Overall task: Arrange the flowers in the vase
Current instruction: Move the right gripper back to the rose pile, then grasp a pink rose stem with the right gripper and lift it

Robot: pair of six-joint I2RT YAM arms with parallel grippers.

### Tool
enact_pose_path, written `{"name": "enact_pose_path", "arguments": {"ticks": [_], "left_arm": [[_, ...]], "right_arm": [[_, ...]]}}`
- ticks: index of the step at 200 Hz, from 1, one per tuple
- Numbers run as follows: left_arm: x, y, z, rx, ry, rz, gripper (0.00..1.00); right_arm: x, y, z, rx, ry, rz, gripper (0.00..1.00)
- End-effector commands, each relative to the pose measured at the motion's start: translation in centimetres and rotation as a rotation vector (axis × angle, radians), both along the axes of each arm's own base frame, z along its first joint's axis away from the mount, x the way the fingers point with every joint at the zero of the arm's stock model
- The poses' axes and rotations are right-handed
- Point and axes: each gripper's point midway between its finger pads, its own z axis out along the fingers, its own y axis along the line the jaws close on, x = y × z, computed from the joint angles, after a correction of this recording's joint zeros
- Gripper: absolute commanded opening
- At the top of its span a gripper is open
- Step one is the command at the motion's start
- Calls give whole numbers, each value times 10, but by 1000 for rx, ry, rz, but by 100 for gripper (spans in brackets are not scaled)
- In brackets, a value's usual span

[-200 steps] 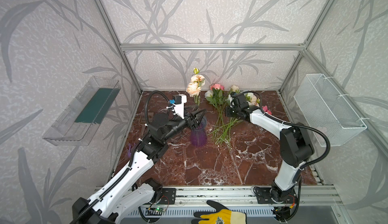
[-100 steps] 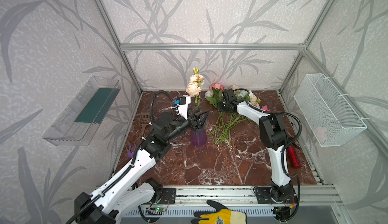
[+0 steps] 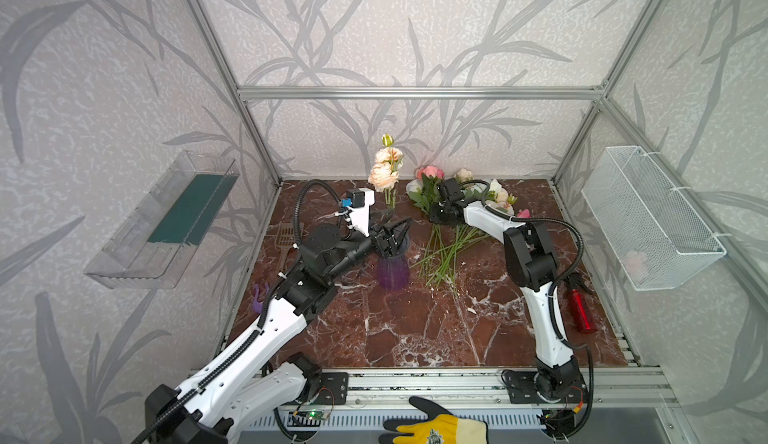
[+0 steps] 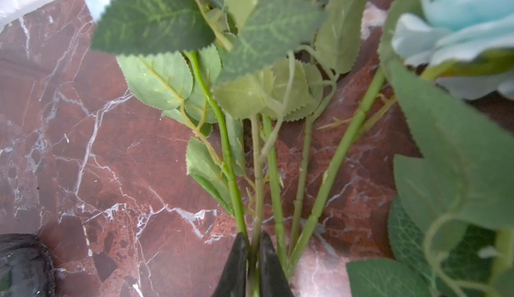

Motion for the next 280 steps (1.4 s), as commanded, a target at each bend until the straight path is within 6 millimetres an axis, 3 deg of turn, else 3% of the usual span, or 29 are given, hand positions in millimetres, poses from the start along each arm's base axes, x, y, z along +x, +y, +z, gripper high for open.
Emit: {"name": "enact_pose_path", "arguments": {"ticks": [1,33,144,234,252,257,280], "left_arm": [[-3,4,12,-1,-46,13,68],[-2,6,11,7,-50,24,68],[0,9,9,24,-59,49,69],[0,13,11,33,-75,67,69],[0,13,11,37,-77,71,69],[1,14,10,38,-76,72,69],[1,14,11,41,-79,78,70]], "right_arm": [[7,-3,8,8,-9,-15,9],[2,2,23,61,-25,4,1],[-21,10,131,282,-261,46,0],[-44,-11,222,347,-537,20,0],[-50,-13,229,354,-556,20,0],[-56,-14,243,365,-584,23,0],[-72,-15,259,378,-637,32,0]]}}
